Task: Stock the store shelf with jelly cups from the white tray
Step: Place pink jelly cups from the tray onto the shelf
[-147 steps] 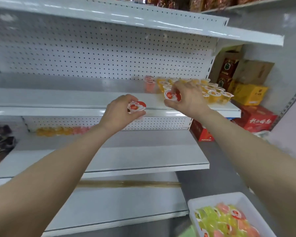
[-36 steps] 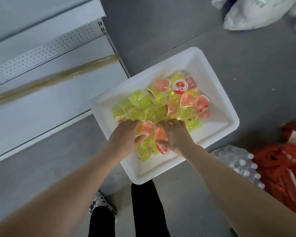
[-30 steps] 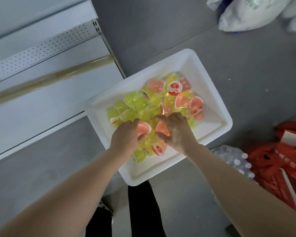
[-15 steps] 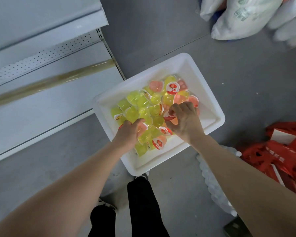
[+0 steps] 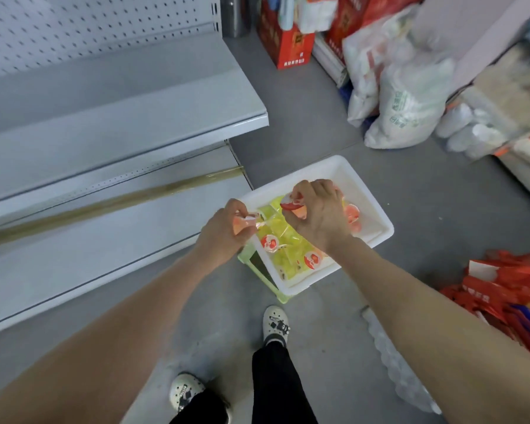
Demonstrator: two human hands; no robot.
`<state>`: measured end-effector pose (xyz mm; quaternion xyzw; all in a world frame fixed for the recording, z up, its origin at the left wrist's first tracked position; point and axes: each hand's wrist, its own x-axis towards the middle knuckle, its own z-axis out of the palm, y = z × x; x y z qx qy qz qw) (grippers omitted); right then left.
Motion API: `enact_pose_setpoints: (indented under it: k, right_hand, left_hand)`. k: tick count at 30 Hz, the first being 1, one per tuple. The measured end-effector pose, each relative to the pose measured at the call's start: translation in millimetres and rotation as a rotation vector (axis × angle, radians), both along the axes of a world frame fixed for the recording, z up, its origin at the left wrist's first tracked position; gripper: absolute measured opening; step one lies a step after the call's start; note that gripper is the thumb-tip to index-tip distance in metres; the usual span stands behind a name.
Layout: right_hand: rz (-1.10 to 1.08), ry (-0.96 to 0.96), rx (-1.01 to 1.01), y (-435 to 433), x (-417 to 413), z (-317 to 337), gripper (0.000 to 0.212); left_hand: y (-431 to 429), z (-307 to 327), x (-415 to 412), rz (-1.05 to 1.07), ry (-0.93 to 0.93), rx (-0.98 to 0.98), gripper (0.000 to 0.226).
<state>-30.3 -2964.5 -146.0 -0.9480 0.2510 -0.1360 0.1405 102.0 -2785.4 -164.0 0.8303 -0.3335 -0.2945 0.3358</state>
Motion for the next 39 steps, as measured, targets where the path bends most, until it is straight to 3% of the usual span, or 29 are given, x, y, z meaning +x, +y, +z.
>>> enact_pose_setpoints:
  k: [3, 6, 12, 24, 28, 39]
  right_hand:
    - [0.056, -0.063, -0.069, 37, 18, 47, 0.029]
    - [0.090, -0.147, -0.126, 69, 40, 86, 0.029]
    - [0.148, -0.292, -0.223, 132, 84, 150, 0.033]
    - [0.393, -0.457, -0.268, 217, 180, 268, 0.033]
    - [0.479, -0.478, -0.203, 225, 222, 305, 0.036]
    - [0.580, -0.504, -0.065, 225, 355, 391, 0.032]
  left_hand:
    - [47, 44, 15, 0.013, -0.090, -0.064, 0.031]
    - [91, 84, 34, 0.018, -0.133, -0.147, 0.047]
    - [168, 154, 71, 0.066, -0.317, -0.125, 0.065]
    - [283, 279, 138, 0.214, -0.510, -0.274, 0.058]
    - [295, 315, 164, 0.304, -0.561, -0.342, 0.063]
    - [282, 364, 260, 0.428, -0.602, -0.369, 0.046]
